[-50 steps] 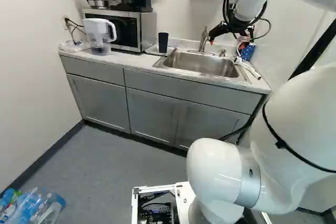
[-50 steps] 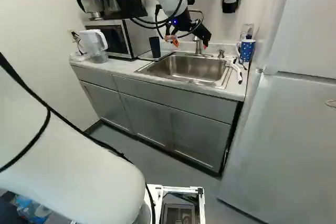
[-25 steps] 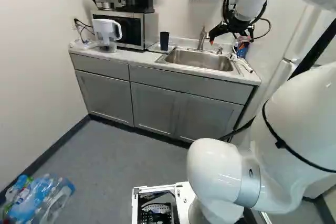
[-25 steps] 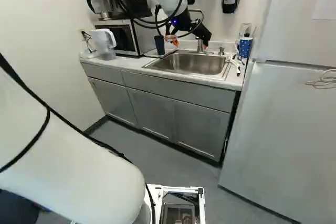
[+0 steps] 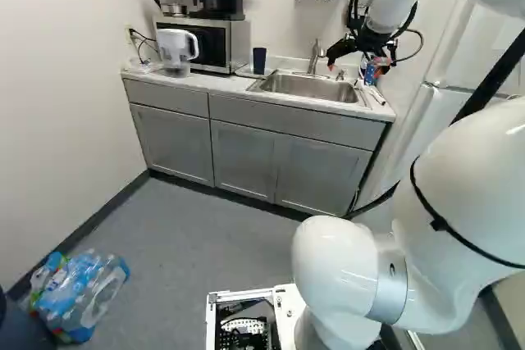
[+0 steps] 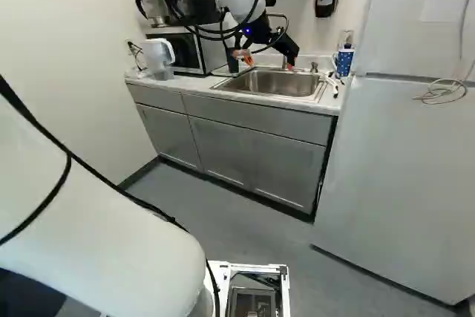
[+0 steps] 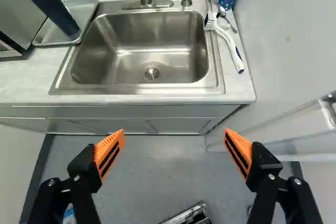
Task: Rinse the cup and place it in the tray
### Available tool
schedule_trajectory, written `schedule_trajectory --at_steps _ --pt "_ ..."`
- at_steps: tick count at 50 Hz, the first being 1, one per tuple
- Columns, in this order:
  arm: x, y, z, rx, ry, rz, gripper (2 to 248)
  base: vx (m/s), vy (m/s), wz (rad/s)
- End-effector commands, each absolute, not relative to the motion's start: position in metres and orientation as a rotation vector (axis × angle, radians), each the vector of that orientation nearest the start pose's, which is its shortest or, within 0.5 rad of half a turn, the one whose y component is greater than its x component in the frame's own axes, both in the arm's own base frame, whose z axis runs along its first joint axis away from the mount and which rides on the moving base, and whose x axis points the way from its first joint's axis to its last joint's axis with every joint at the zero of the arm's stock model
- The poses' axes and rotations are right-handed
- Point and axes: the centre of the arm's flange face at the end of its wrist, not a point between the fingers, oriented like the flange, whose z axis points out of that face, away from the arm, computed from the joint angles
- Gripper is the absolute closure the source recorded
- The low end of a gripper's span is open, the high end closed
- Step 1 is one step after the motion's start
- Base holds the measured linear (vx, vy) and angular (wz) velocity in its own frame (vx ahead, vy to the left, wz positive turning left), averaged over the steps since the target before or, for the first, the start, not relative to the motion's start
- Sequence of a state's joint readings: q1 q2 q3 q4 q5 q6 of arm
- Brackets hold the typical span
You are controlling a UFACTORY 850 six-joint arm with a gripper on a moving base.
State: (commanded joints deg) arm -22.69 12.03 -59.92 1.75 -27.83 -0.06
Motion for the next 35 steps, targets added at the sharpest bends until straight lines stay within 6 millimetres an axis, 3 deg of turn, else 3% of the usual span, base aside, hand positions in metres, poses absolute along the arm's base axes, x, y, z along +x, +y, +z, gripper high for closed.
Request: schedule_trajectory --at_steps 18,35 --pt "0.3999 -0.1658 0.6915 -2.968 0.627 -1.213 3 -0.15 0.04 0.027" --pt "0.3999 -0.1658 0.6915 -2.968 0.627 -1.213 3 -0.001 0.0 -0.002"
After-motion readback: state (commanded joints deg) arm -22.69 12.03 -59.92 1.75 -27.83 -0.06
